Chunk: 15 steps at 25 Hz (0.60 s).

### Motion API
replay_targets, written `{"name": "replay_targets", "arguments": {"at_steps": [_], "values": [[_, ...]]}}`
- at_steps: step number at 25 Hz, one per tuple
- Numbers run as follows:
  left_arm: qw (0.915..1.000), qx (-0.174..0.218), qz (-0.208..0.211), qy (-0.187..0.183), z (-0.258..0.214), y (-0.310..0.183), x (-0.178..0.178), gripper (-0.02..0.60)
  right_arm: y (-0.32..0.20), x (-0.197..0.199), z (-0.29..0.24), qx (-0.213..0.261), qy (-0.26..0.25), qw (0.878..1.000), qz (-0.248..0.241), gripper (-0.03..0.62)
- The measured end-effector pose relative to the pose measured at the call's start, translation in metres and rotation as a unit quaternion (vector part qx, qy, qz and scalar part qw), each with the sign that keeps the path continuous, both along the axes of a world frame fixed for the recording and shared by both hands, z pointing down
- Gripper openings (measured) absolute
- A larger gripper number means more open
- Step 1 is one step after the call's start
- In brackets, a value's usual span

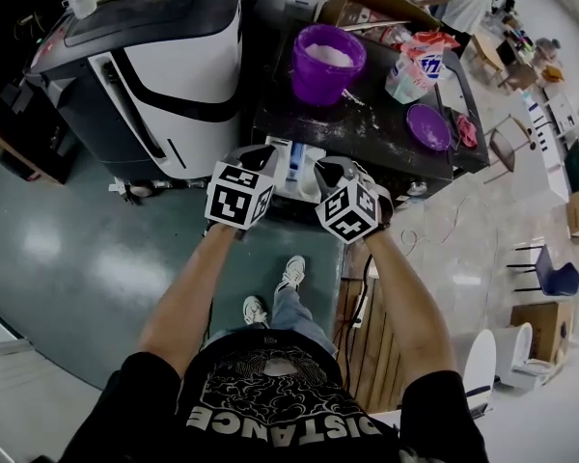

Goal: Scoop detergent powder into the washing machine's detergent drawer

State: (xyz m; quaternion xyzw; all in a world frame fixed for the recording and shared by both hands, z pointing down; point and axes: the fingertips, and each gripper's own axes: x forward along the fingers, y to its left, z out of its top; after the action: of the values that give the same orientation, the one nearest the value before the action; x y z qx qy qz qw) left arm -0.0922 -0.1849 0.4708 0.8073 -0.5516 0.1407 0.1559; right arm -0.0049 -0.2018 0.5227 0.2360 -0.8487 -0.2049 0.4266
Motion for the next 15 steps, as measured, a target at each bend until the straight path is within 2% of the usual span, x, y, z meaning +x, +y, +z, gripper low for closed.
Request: {"name": "replay_targets", "arguments": {"at_steps": [4,8,15], "values": [[0.9999,0.009,0.002,0.006,-0.012,-0.002,0.004,0.000,-0.002,0.006,-0.025,-0.033,-0.075,0.995,0.048,0.034],[0.9998,0.013,0.012,0.008,-0.020,-0.003,0.014,0.000,-0.004,0.018,-0.046,-0.047,-0.131,0.987,0.086,0.034],[0.9995,0.021,0.025,0.003,-0.034,-0.009,0.030,0.000,-0.007,0.046,-0.074,-0.063,-0.220,0.963,0.143,0.034]]}}
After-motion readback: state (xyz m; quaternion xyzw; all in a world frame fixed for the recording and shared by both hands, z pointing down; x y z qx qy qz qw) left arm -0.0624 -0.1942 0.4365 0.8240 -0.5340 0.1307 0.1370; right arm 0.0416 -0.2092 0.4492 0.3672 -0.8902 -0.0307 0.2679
